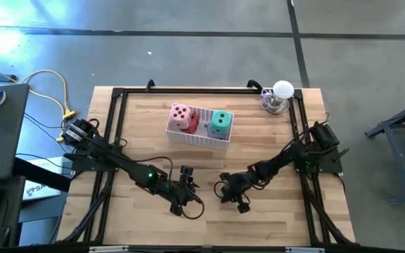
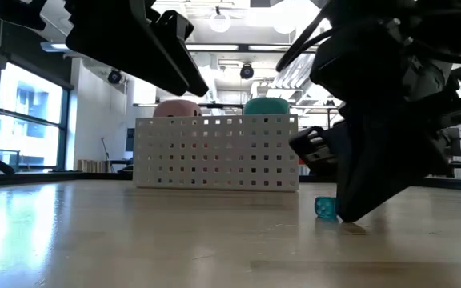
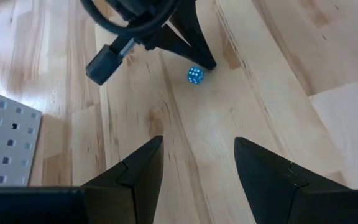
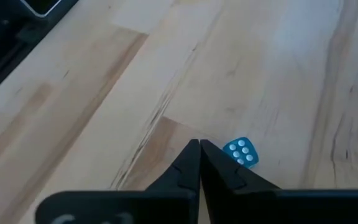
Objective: Pick & Place Dice
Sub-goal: Put the small light blue die into the white bin
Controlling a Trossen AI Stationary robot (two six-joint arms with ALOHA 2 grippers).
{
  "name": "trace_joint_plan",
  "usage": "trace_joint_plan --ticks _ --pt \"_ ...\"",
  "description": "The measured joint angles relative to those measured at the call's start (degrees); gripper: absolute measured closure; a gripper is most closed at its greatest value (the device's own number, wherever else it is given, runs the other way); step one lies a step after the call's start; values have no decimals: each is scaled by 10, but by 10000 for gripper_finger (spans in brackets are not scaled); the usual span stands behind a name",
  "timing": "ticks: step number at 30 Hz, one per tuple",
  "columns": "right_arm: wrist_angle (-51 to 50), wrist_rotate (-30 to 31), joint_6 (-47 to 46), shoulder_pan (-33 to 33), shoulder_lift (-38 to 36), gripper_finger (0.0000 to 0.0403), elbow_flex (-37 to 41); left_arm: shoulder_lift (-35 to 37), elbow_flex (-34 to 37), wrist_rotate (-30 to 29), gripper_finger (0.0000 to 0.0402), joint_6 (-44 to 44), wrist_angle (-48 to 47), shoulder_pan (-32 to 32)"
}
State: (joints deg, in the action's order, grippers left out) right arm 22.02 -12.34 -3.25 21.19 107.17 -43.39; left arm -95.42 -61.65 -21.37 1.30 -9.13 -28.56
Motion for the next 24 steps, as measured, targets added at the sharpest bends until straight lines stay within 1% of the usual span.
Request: trace_joint_plan --ticks 4,11,17,21,24 --pt "5 -3 37 -7 0 401 1 0 0 0 214 0 -1 0" --pt "35 -26 138 -44 0 401 1 0 0 0 214 0 -1 0" --pt "65 -39 168 -71 -1 401 1 0 0 0 214 0 -1 0" --pt "78 -14 171 -60 -5 401 1 0 0 0 214 -1 -1 0" --pt "75 40 182 -38 -27 401 1 0 0 0 214 -9 -1 1"
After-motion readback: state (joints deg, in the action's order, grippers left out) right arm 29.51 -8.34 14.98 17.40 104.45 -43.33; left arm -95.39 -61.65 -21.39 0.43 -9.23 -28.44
